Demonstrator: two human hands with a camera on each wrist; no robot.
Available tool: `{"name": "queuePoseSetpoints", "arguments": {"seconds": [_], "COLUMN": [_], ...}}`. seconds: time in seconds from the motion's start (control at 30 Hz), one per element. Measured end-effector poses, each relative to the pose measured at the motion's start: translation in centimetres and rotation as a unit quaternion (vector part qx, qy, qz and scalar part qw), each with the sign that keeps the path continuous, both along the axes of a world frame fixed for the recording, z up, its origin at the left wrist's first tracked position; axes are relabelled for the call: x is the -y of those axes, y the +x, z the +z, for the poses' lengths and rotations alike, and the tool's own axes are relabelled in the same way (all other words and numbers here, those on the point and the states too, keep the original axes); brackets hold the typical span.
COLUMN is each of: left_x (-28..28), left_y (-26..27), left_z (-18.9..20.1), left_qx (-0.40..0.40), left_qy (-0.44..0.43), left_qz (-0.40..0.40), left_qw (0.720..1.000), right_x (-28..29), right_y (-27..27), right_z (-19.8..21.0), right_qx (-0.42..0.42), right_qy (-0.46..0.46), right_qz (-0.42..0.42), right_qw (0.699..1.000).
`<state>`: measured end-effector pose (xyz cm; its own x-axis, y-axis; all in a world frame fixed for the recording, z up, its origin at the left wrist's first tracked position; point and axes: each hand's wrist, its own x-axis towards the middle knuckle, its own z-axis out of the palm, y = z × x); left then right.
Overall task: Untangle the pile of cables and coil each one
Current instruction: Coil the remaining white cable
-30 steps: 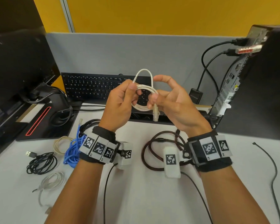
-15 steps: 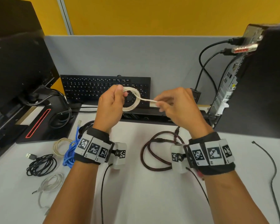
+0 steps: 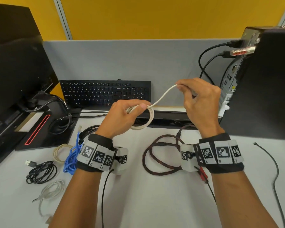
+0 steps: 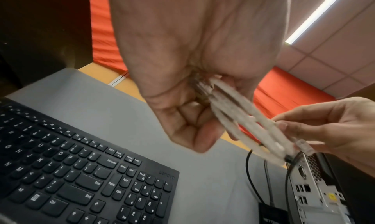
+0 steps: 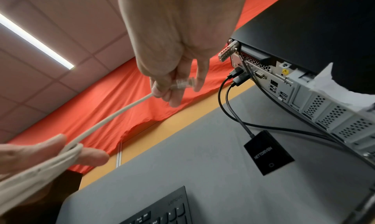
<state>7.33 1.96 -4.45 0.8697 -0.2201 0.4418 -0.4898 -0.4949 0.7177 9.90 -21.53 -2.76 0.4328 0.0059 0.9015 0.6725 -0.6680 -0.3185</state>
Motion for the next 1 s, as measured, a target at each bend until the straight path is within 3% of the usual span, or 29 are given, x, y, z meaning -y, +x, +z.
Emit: {"name": "queuePoseSetpoints", "arguments": {"seconds": [0.13, 0.23, 0.33, 0.4, 0.53, 0.6, 0.7, 0.8, 0.87, 1.0], "left_x": [0.7, 1.4, 2.6, 3.2, 3.7, 4.2, 5.0, 4.7, 4.3, 4.0], "left_y": [0.1, 0.3, 0.0, -0.2, -0.1, -0.1, -0.3, 0.1, 0.3, 0.1], "left_z": [-0.2, -0.3, -0.3, -0.3, -0.3, -0.5, -0.9, -1.0, -1.0, -1.1], "left_qx": [0.031, 0.038, 0.003, 0.004, 0.016, 0.031, 0.086, 0.110, 0.118, 0.089], "left_qy": [0.016, -0.086, -0.186, -0.219, -0.243, -0.232, -0.197, -0.215, -0.212, -0.241], "left_qz": [-0.012, 0.017, 0.001, -0.010, -0.004, 0.002, 0.037, 0.078, 0.092, 0.096], "left_qw": [0.999, 0.995, 0.983, 0.976, 0.970, 0.972, 0.976, 0.967, 0.966, 0.962], "right_x": [-0.2, -1.0, -2.4, -2.9, -3.2, -3.6, -4.0, -4.0, -4.2, -5.1], "right_y": [0.3, 0.4, 0.2, 0.1, -0.8, -1.2, -1.6, -1.9, -2.3, -2.5], "right_z": [-0.6, -1.2, -1.6, -1.4, -0.4, -0.1, 0.1, 0.4, 0.5, 0.3], "right_qx": [-0.060, -0.171, -0.280, -0.334, -0.395, -0.411, -0.433, -0.452, -0.448, -0.378], "right_qy": [0.016, -0.054, -0.052, 0.048, 0.271, 0.294, 0.274, 0.252, 0.208, 0.054], "right_qz": [-0.033, -0.089, 0.002, 0.091, 0.257, 0.288, 0.300, 0.329, 0.339, 0.221], "right_qw": [0.998, 0.980, 0.959, 0.937, 0.839, 0.813, 0.804, 0.790, 0.800, 0.897]}}
